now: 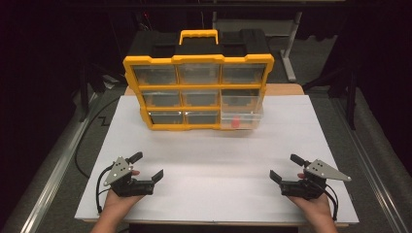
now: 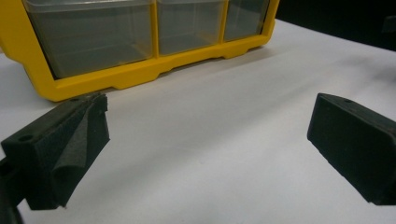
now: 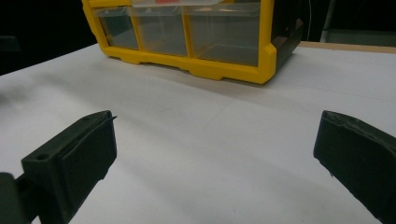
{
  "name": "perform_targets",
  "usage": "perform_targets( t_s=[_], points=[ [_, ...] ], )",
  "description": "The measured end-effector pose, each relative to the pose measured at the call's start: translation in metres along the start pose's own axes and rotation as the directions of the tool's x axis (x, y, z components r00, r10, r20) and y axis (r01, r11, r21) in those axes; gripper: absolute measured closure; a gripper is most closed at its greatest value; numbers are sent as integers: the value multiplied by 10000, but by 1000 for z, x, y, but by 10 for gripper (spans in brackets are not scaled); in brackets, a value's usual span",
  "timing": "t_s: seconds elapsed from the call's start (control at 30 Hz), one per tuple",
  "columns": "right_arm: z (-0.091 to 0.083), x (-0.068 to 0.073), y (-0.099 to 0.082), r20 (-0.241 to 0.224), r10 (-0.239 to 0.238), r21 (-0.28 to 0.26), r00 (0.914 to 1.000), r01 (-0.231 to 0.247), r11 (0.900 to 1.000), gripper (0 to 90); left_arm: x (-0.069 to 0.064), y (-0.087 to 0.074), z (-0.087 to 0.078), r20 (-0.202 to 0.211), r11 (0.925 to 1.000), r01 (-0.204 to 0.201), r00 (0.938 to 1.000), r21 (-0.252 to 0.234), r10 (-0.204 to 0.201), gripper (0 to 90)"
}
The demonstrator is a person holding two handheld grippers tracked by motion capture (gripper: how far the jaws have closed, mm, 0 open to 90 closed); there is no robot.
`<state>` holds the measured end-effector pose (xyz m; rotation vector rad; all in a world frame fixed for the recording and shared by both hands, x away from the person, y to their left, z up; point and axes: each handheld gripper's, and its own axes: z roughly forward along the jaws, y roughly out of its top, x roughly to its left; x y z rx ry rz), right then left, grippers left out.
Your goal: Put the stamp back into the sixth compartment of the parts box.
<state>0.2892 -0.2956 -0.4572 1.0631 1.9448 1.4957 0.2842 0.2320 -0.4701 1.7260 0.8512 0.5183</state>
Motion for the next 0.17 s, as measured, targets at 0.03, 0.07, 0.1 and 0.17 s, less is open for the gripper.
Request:
perform_targets(
  t_s=[0.03, 0.07, 0.1, 0.17],
  points=[
    [1, -1, 0, 26, -2, -35, 10000, 2, 10000, 5, 0, 0, 1, -28, 10000, -29, 10000, 55, 29, 5],
    [1, -1, 0, 81, -14, -30, 10000, 14, 10000, 5, -1, -1, 1, -26, 9998, -116, 9999, 140, 117, 5],
    [1, -1, -1, 116, 7, -35, 9999, -7, 10000, 5, -2, -1, 1, 0, 9997, -161, 9999, 167, 161, 5],
    [0, -1, -1, 91, 168, -107, 9998, -167, 9998, 5, -3, -1, 1, 67, 9995, -257, 9996, 174, 256, 5]
  ],
)
